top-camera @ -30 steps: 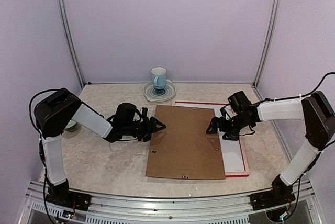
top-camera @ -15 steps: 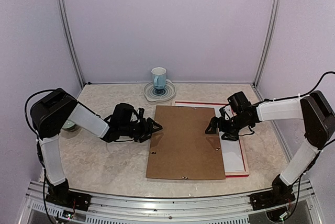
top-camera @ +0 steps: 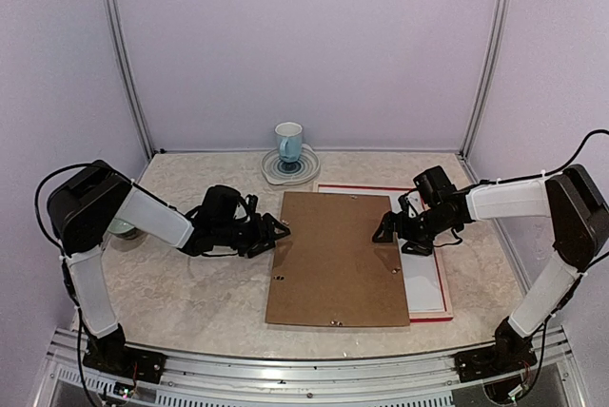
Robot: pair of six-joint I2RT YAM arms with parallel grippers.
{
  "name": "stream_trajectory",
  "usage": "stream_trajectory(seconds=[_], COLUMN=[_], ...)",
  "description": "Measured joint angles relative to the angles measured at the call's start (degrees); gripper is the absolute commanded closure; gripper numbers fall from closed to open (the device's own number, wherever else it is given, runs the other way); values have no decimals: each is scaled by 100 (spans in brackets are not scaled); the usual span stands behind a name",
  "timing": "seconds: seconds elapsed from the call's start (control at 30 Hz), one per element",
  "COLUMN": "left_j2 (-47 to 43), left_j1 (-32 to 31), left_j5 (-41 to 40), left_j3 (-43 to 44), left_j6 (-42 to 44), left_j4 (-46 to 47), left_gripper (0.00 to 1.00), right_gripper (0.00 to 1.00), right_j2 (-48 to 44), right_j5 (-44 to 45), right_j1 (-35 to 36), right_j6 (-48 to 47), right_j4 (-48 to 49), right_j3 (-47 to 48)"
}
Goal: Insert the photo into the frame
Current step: Move the backboard to the photo.
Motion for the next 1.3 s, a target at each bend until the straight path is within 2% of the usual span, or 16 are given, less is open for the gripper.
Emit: stream_trajectory(seconds=[0.43, 0.8, 1.3], left_j2=[-72, -638, -658], left_j1=[-68, -96, -223], left_j5=[-136, -476, -507], left_j3=[317, 177, 166], left_j6=[162, 315, 573], left_j4=[-417, -704, -986], left_gripper=[33, 32, 32], right_gripper=[1, 1, 1], right_j2=[0, 138, 116], right_j5=[208, 170, 240], right_j1=[0, 0, 0], right_j6=[-52, -50, 66], right_j4=[-85, -256, -258], right_j3=[0, 166, 166])
